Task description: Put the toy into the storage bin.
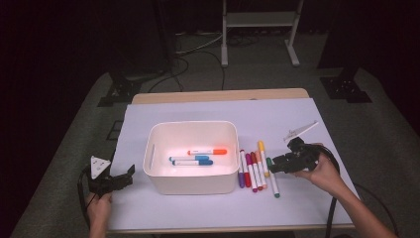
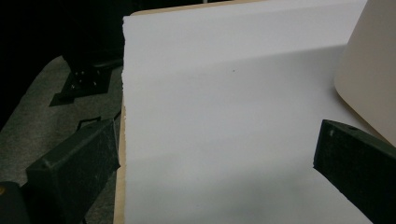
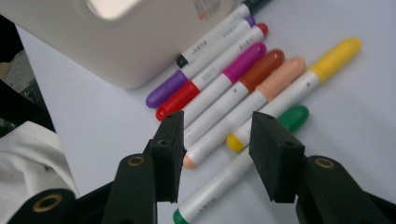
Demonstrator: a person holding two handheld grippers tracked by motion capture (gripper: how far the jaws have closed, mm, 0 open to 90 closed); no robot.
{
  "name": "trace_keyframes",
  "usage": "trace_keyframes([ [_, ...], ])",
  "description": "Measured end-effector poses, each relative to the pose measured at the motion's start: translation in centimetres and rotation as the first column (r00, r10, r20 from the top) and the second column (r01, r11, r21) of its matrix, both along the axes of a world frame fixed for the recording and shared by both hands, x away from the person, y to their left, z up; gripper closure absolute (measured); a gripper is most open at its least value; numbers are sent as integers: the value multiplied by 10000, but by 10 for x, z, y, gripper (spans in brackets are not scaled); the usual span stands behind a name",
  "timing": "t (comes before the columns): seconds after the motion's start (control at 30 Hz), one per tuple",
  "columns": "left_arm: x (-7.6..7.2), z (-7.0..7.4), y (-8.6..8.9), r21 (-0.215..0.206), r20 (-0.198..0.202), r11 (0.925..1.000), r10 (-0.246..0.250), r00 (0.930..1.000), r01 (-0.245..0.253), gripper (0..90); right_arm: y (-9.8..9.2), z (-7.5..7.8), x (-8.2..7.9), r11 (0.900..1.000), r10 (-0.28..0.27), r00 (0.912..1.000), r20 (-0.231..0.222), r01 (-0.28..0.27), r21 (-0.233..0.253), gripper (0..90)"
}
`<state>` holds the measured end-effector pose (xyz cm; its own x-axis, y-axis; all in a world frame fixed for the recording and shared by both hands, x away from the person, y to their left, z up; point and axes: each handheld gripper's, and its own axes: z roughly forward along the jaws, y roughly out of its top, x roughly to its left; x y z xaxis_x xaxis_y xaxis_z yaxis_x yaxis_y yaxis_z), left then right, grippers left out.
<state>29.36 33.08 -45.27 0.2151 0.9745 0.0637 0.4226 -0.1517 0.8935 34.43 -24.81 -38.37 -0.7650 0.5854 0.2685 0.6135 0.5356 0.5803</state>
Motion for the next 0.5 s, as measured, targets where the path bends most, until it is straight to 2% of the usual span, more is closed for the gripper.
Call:
trace_keyframes([
  [0.23, 0, 0, 0, 3, -5, 10000, 11, 10000, -11, 0, -8, -22, -1, 9975, -525, 9985, -140, 518, -482, 539],
  [0.5, 0, 0, 0, 20, 8, 10000, 6, 10000, -6, 0, -2, -39, -4, 9925, -793, 9968, -30, 787, -933, 529],
])
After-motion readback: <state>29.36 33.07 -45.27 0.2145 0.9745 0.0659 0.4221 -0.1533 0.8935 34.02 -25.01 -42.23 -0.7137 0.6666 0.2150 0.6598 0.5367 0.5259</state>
